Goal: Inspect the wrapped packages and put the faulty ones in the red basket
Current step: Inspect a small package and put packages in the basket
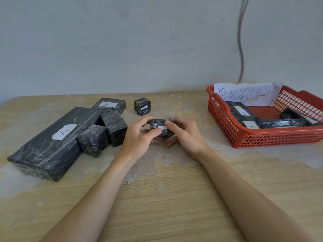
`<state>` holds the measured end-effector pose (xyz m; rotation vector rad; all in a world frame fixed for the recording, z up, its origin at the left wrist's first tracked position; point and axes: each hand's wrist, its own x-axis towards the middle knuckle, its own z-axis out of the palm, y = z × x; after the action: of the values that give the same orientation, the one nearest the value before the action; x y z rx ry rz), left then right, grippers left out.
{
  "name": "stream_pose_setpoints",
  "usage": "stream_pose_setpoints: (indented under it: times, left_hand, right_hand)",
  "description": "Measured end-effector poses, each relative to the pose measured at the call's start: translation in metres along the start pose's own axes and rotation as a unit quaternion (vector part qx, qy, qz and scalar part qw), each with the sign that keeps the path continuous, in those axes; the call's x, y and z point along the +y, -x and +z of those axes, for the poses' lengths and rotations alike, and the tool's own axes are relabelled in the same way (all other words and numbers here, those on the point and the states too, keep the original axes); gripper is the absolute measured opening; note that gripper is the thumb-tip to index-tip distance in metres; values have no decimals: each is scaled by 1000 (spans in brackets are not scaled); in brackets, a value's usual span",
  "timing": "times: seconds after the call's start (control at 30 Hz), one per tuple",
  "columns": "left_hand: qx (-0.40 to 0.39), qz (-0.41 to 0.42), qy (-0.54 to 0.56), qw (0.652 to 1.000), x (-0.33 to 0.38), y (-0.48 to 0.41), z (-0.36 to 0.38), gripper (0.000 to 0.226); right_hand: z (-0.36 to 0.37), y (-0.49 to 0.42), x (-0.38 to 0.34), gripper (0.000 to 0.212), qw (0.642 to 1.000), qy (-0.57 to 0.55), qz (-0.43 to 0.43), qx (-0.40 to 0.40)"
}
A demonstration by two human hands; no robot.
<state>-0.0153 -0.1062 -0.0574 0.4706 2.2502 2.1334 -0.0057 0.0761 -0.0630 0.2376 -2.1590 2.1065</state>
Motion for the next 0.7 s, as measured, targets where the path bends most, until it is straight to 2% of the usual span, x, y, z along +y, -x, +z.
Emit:
stream_pose_setpoints:
  times: [0.07, 0.2, 0.3, 0.4, 0.57, 0.7]
  left_hand:
    - [8, -6, 16, 1000, 1, 1, 1, 15]
    - [59, -18, 21, 998, -2, -1, 2, 17]
    - [54, -35, 13, 998, -3, -1, 1, 23]
    - [42, -33, 32, 998, 1, 0, 2, 16]
    - [42, -27, 17, 999, -1, 1, 2, 14]
    - [-34, -30, 36, 998, 2, 2, -2, 45]
  right_hand:
    - [0, 0, 0, 16, 1000, 3, -5, -1]
    - [0, 1, 0, 14, 1000, 2, 0, -26]
    - [-1, 0, -2, 9, 999, 7, 9, -32]
    - [-2, 0, -4, 8, 999, -8, 21, -41]
    - [-1, 0, -5, 18, 999, -14, 30, -38]
    - [0, -1, -3, 23, 999, -20, 34, -5]
